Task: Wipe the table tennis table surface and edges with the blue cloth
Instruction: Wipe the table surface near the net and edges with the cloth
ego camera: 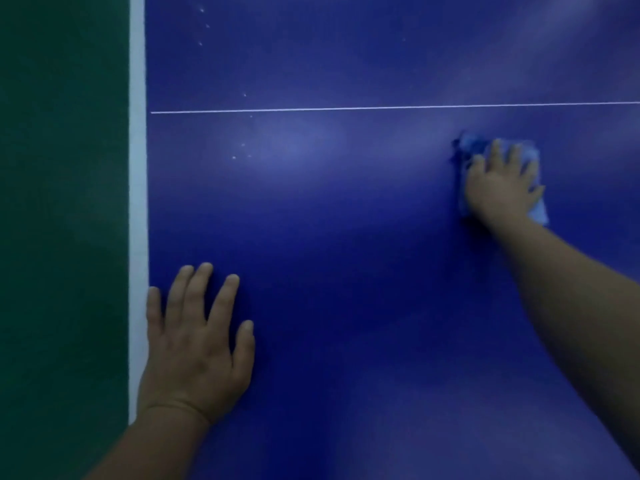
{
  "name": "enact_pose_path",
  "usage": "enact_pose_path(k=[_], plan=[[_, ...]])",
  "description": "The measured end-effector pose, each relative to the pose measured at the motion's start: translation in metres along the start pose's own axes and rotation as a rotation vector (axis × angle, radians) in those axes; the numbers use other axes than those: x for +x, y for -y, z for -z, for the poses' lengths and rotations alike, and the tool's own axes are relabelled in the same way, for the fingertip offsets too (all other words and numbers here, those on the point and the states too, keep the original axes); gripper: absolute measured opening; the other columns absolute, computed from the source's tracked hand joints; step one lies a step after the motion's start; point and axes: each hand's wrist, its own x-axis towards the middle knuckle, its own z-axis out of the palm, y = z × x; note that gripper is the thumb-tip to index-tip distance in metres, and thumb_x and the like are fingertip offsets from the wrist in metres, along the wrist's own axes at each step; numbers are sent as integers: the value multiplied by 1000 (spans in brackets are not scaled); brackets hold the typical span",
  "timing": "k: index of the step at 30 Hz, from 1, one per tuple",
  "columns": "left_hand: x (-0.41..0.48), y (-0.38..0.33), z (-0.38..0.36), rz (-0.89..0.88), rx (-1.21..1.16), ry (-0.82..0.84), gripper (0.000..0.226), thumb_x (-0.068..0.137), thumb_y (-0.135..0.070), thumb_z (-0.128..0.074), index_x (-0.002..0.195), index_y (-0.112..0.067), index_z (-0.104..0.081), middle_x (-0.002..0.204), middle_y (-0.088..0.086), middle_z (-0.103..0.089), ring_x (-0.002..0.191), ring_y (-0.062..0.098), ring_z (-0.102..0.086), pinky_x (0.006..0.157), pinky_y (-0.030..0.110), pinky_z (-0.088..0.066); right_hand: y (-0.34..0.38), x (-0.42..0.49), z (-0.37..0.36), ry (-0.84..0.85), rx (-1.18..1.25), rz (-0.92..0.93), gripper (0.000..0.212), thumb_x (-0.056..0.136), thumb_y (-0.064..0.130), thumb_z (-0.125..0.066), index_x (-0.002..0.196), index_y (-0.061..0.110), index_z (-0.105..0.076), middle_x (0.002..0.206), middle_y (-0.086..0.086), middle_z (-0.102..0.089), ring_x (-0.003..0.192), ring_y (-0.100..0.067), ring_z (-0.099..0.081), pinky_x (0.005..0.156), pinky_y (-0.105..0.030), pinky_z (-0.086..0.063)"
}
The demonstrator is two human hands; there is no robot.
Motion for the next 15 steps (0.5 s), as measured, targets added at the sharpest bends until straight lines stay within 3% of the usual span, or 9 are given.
enact_pose_path(k=[3,8,10,13,15], plan=[[0,0,2,1,5,21,64,92,-44,-36,143,-9,-52,153,21,-38,148,38,-26,120,62,-12,66,10,-8,5,81,35,63,101,53,-21,160,30,-15,169,-2,-7,154,-37,-2,119,-64,-3],[-1,1,0,-12,41,27,64,92,-44,-38,143,-7,-52,154,21,-37,147,39,-27,119,65,-16,175,-114,-48,44,-44,692,61,101,51,-23,159,32,-20,168,0,-11,154,-35,-5,119,-61,-3],[-2,1,1,-11,39,25,65,92,-43,-38,143,-7,-52,153,22,-38,147,40,-28,118,66,-16,163,-125,-48,78,-55,784,59,102,51,-25,159,33,-21,168,2,-12,154,-33,-6,119,-60,-3],[-1,-1,2,-12,32,23,64,91,-42,-39,142,-6,-54,152,23,-40,146,41,-30,116,67,-18,115,-68,-27,-36,-61,402,57,106,46,-27,160,30,-20,168,-1,-11,154,-34,-4,119,-64,-7],[0,-1,3,-7,30,33,63,92,-42,-39,142,-8,-54,152,23,-41,146,41,-31,116,67,-20,98,-40,-17,5,17,102,59,105,49,-22,160,29,-16,169,-2,-6,154,-35,-1,119,-65,-3]])
